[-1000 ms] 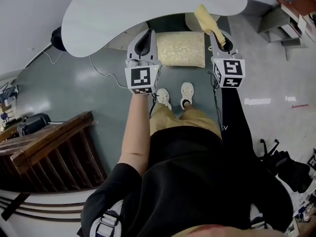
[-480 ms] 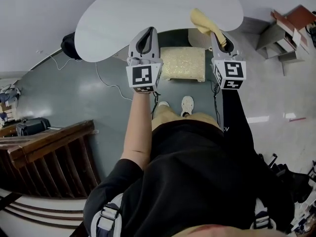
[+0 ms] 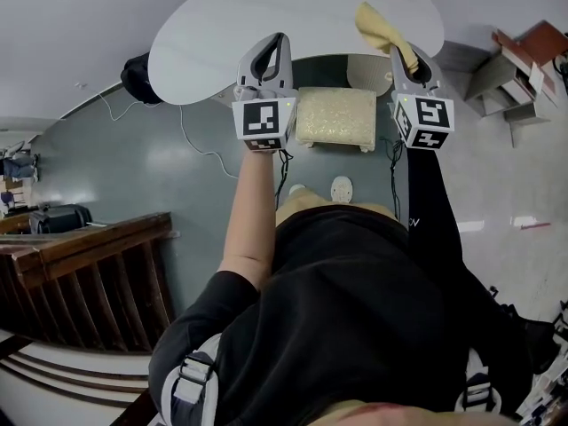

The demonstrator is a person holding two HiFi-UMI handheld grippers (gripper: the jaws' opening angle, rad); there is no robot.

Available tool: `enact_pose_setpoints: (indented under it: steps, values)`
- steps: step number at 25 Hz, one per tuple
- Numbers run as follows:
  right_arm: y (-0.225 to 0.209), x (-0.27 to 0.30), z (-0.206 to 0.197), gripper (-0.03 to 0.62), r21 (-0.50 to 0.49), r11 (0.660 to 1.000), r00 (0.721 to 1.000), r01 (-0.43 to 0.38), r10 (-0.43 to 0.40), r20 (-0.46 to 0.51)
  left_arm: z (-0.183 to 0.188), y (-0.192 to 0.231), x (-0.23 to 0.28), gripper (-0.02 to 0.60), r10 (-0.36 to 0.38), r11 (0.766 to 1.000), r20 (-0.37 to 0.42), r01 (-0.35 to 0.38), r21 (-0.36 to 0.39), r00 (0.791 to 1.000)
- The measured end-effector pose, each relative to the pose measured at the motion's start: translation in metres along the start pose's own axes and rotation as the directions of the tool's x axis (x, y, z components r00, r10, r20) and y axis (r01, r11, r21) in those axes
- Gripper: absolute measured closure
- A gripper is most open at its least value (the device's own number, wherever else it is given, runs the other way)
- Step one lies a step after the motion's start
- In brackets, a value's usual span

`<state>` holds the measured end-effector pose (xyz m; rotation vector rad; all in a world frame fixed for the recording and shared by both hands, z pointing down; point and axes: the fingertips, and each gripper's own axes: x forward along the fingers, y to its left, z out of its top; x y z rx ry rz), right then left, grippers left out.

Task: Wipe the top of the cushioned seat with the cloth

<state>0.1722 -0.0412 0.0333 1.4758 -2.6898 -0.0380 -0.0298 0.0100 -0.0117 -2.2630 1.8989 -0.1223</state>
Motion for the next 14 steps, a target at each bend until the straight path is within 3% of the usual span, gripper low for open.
enact_pose_setpoints:
  steps: [14]
  values:
    - [0.021,0.01,0.004,0.539,0.001,1.0,1.0,-0.026,0.026,0.014,0.004,0.014,-0.008,0.577,0.021,1.0,0.006,-0.021,-0.004,1.0]
